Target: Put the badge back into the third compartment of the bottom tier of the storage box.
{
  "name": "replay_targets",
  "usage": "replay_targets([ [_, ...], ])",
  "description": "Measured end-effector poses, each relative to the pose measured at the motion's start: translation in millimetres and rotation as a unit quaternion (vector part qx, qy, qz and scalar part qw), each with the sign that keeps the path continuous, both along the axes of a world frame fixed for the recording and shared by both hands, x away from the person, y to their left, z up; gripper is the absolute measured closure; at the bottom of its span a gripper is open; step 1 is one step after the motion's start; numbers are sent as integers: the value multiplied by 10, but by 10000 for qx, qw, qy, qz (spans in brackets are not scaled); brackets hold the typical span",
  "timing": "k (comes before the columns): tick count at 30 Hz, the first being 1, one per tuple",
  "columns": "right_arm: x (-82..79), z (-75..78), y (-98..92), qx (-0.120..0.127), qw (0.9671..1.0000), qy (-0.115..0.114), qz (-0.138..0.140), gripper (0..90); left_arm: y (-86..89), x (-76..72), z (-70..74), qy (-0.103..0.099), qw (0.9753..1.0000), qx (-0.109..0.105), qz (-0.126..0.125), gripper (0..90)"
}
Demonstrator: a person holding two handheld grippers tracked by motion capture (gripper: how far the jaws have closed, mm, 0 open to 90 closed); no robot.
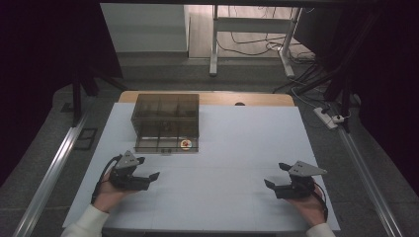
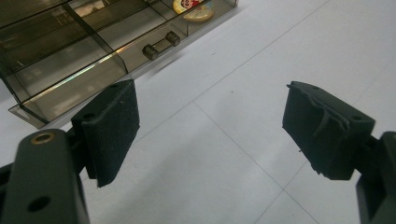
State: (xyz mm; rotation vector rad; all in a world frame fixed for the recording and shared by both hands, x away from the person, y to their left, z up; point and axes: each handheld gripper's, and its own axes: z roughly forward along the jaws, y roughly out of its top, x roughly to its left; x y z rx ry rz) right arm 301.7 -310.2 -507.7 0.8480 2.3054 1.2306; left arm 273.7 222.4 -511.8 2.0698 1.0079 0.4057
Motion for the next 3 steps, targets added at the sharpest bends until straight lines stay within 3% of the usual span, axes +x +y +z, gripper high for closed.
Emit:
replay_targets([
  [3,-8,2,-1,-20,10000,-5,4,144,4,12,-1,8,10000,-12,17,186],
])
